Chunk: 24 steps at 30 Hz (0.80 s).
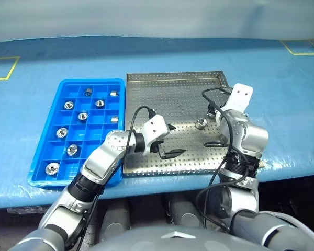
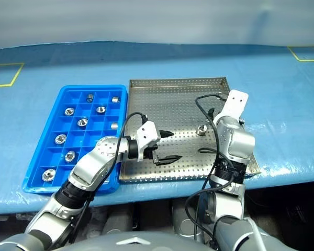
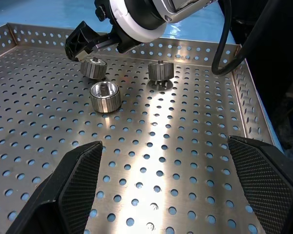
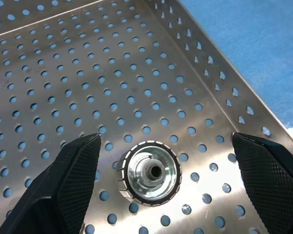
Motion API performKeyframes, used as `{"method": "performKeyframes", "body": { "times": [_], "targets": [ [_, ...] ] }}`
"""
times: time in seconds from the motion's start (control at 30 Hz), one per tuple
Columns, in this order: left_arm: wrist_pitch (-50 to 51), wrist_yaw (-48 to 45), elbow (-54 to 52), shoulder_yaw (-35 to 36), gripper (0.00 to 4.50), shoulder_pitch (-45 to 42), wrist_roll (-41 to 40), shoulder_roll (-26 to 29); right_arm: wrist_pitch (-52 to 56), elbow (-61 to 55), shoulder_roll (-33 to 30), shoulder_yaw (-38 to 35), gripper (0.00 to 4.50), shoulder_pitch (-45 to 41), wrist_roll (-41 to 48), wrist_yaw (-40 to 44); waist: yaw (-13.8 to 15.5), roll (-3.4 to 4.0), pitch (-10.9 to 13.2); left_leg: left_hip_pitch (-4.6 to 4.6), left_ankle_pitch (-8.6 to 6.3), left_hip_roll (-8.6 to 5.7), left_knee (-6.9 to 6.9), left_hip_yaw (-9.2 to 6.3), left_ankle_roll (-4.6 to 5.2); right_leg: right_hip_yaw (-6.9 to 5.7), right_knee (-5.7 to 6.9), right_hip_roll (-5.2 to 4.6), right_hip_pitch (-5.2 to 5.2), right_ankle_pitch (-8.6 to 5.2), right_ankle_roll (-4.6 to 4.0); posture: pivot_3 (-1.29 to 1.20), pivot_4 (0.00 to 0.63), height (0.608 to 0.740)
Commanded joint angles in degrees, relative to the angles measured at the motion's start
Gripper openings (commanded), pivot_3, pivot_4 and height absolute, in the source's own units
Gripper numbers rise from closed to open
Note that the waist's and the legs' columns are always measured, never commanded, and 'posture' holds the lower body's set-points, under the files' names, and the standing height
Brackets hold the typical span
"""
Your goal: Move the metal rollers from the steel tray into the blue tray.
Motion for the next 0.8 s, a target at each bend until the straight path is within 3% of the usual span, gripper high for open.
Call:
{"method": "performKeyframes", "body": {
  "times": [0.03,0.17,0.5,0.7,0.8],
  "targets": [
    [-0.12,0.38,-2.99,0.72,4.48,0.10,-0.65,-0.42,-0.20,0.07,-0.43,-0.05,4.50,-2.19,0.75,0.06,0.00,0.02,0.00,0.00,0.00,0.00,0.00,0.00,0.00,0.01,0.00,0.00,0.00,0.00,0.00,-0.07,0.150,0.740],
    [0.03,0.59,-3.02,0.84,4.50,0.18,-0.77,-0.54,-0.05,1.59,-0.62,-0.54,3.58,-3.32,1.00,-0.43,-0.02,0.04,0.00,0.00,0.00,0.00,0.00,0.04,0.00,0.03,0.00,0.00,-0.01,0.00,0.01,-0.07,0.150,0.740],
    [0.35,0.78,-3.46,0.92,4.50,0.37,-1.13,-0.07,0.57,1.94,-0.97,-0.48,0.34,-3.62,0.95,-0.68,0.03,0.05,0.00,0.00,-0.01,0.00,-0.01,0.03,0.02,0.03,-0.01,0.00,-0.01,0.00,0.01,-0.06,0.150,0.740],
    [0.53,1.00,-3.52,0.94,4.50,0.44,-1.18,-0.03,-1.99,0.90,-3.22,3.97,0.34,-1.22,-0.97,0.84,0.12,0.06,0.01,-0.01,-0.01,-0.01,-0.01,0.05,0.02,0.04,-0.02,-0.01,-0.02,0.00,0.01,-0.06,0.150,0.740],
    [0.73,1.06,-3.51,0.96,4.50,0.47,-1.22,-0.08,-2.23,0.45,-2.74,3.80,0.89,-0.99,-0.78,0.68,-0.02,0.07,0.01,0.00,-0.01,0.00,-0.01,0.06,0.02,0.06,-0.02,0.01,-0.02,0.00,0.02,-0.06,0.150,0.740]
  ]
}}
